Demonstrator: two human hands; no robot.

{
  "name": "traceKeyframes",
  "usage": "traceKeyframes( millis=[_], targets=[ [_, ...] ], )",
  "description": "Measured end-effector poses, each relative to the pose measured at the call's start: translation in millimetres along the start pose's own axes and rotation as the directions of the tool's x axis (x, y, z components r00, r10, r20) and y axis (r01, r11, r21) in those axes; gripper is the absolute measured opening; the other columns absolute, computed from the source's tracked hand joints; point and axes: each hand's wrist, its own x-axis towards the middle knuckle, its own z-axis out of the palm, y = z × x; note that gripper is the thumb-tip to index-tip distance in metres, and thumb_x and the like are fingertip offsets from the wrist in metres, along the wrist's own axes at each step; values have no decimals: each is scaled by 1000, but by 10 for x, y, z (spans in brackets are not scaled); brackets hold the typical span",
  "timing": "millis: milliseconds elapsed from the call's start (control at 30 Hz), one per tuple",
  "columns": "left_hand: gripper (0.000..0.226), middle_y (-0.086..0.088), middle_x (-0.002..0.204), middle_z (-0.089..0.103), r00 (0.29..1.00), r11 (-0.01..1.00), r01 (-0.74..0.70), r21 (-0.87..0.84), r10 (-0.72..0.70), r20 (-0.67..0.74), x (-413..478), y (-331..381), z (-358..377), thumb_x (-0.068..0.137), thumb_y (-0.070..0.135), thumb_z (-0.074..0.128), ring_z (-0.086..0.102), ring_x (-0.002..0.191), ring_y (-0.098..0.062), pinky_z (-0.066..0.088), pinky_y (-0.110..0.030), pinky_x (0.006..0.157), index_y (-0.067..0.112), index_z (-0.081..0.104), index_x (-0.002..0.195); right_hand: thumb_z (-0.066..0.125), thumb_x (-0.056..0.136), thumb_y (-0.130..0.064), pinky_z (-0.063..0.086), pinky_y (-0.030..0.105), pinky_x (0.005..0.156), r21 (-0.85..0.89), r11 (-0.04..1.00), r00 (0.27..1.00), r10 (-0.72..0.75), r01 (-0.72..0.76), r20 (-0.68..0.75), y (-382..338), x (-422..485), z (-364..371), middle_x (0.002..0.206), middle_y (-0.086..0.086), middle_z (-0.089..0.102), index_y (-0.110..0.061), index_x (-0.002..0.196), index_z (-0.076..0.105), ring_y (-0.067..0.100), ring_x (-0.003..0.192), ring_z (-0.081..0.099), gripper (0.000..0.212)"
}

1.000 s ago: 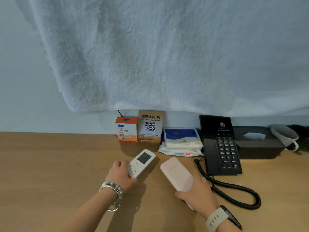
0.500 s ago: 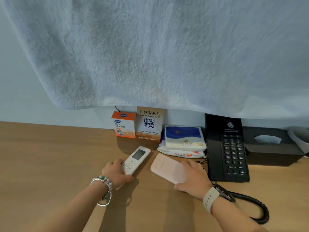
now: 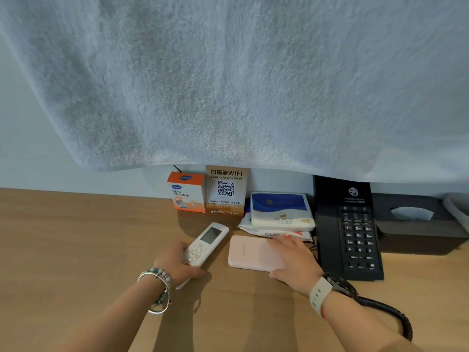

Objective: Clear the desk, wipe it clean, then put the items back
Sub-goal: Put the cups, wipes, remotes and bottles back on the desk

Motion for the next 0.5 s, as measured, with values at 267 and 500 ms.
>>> traceKeyframes(
  millis=[267, 500],
  targets=[
    [77, -7, 123, 45, 994, 999, 37, 36, -33, -105, -20, 19, 66, 70, 50, 72, 49, 111, -26, 46, -36, 92, 23, 37, 133, 47, 89, -39, 31, 28, 102, -53, 964, 925, 234, -261, -299, -15, -218, 219, 138, -3, 35, -22, 132, 37, 17, 124, 34, 48],
    [76, -5, 141, 31, 880, 894, -163, 418, 323, -348, -283, 404, 210, 80, 56, 58, 30, 129, -27, 32, -40, 103, 30, 24, 143, 50, 89, -31, 40, 26, 87, -96, 894, 841, 369, -438, -395, 83, -444, 232, 112, -3, 45, -24, 120, 43, 15, 103, 48, 33]
  ],
)
